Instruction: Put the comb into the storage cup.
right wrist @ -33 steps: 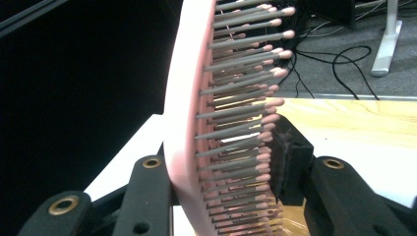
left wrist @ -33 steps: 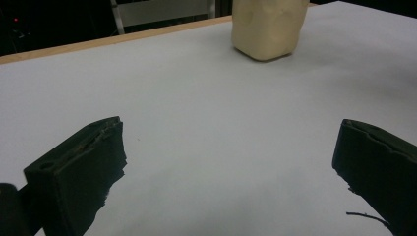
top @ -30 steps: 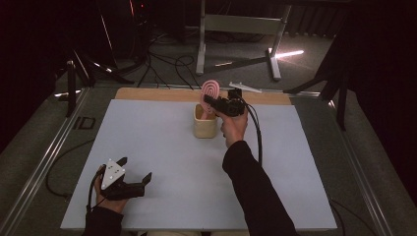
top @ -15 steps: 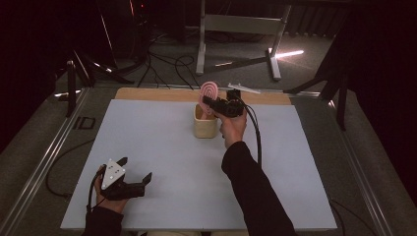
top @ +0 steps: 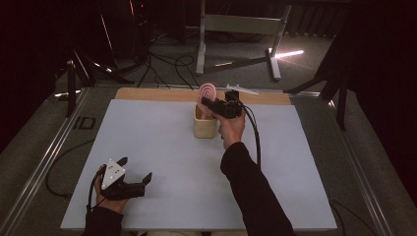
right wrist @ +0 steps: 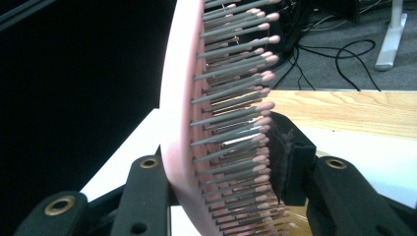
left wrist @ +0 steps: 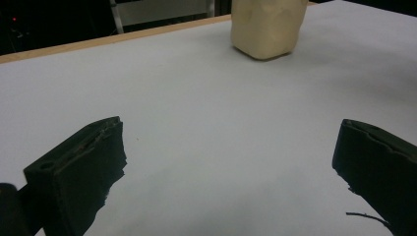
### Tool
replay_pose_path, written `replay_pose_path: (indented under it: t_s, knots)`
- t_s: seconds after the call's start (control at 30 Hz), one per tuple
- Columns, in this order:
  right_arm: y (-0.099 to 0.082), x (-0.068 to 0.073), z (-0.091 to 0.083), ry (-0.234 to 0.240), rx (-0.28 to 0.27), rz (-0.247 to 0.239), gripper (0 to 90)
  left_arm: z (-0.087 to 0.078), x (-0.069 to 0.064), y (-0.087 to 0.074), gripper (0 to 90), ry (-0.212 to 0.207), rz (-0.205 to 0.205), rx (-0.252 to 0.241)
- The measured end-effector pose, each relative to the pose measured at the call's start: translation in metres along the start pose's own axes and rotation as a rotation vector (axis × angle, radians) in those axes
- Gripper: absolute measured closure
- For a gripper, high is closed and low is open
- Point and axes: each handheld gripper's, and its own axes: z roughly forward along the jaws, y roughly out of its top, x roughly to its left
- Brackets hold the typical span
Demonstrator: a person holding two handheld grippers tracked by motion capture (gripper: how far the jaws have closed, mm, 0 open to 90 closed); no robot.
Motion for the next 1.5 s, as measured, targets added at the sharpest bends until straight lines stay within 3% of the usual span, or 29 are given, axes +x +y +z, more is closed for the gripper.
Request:
replay_pose_path:
  t_s: [0.9,1.5]
  knots:
    - [-0.0014,-0.0004,0.0014,0.010,-0.003,0.008,57.7,0.0006,-0.0005,-0.0002,0.2,0.000,0.000,0.004]
    - [-0.0010,-0.0092,0.0000,-0.010,-0.008,0.033,58.1,0.0013,-0.0010,-0.0004,0.2,-0.002,0.004,0.008]
